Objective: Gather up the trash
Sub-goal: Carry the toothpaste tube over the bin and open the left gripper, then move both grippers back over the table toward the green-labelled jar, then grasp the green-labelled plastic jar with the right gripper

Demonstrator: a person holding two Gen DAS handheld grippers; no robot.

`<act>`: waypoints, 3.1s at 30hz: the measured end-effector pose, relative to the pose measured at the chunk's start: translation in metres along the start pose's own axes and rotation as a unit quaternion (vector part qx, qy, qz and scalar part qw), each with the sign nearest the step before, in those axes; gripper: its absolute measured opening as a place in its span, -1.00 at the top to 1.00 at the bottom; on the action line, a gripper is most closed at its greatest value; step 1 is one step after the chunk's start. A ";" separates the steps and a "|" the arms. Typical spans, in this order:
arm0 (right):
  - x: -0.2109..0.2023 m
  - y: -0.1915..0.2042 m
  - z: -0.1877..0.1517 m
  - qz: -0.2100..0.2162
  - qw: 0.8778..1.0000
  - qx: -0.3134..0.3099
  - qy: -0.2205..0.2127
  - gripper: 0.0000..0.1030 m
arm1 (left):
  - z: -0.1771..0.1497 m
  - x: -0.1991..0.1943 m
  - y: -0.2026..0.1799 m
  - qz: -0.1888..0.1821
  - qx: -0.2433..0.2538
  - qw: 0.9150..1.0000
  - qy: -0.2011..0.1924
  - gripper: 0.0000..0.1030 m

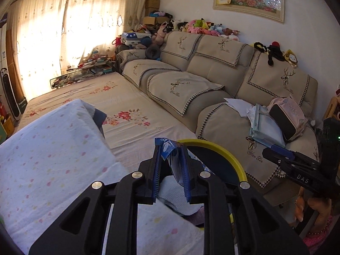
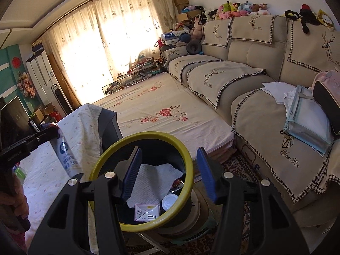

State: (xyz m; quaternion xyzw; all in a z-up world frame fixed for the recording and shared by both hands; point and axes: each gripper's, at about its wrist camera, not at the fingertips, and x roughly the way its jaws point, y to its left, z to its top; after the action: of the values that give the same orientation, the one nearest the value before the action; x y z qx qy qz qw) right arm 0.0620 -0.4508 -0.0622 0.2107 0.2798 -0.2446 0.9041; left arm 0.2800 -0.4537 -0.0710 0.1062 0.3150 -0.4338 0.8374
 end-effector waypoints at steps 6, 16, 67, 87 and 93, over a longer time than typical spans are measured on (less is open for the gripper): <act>0.002 -0.010 0.000 0.001 1.000 0.009 0.002 -0.01 | -0.002 0.056 -0.023 -0.007 0.005 0.999 0.036 0.53; 0.009 -0.006 -0.002 0.007 1.000 0.011 0.009 -0.02 | -0.012 0.070 -0.015 -0.002 -0.003 0.998 0.063 -0.09; 0.060 0.537 -0.131 0.233 0.908 -0.314 0.151 -0.35 | -0.232 -0.350 0.279 0.459 -0.303 0.810 -0.202 -0.72; 0.071 0.538 -0.140 0.207 0.918 -0.305 0.150 -0.03 | -0.242 -0.354 0.278 0.437 -0.327 0.810 -0.215 -0.72; 0.048 0.494 -0.119 0.221 0.925 -0.279 0.133 0.01 | -0.241 -0.353 0.278 0.433 -0.327 0.813 -0.209 -0.72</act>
State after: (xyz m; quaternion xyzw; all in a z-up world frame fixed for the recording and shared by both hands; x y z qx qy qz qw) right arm 0.3260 -0.0139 -0.0604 0.0370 0.4005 0.0796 0.9121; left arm 0.2456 0.0549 -0.0668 -0.1422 0.1769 0.0911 0.9696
